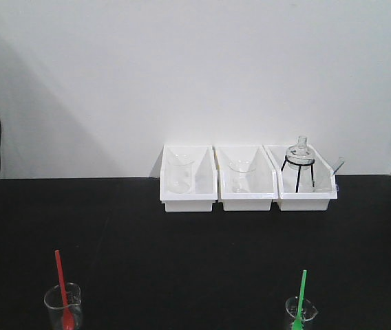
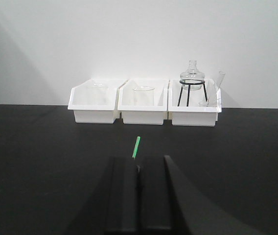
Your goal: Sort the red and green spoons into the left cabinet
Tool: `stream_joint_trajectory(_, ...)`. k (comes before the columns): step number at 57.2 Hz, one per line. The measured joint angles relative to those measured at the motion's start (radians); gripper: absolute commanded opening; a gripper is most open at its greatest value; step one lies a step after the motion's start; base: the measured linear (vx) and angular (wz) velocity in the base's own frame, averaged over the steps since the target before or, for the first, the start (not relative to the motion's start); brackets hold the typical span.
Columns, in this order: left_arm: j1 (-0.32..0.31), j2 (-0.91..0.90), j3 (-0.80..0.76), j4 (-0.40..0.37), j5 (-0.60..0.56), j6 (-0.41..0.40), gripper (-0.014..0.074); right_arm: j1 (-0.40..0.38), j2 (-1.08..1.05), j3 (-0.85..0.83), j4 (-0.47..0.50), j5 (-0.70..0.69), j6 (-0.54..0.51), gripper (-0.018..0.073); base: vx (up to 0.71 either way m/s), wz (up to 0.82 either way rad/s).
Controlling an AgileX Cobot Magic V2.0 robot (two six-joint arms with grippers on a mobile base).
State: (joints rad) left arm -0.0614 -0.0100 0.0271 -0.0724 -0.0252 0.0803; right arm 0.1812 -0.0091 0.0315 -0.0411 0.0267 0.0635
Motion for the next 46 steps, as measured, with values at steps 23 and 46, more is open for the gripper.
stream_joint_trajectory(23,0.0,0.0,0.0,0.0,0.0,0.0,-0.0003,0.0,0.0,0.0,0.0,0.0,0.0,-0.0004,0.0,0.0)
stream_joint_trajectory(46,0.0,0.0,0.0,0.0,0.0,0.0,-0.0003,0.0,0.0,0.0,0.0,-0.035,0.0,-0.0004,0.0,0.0)
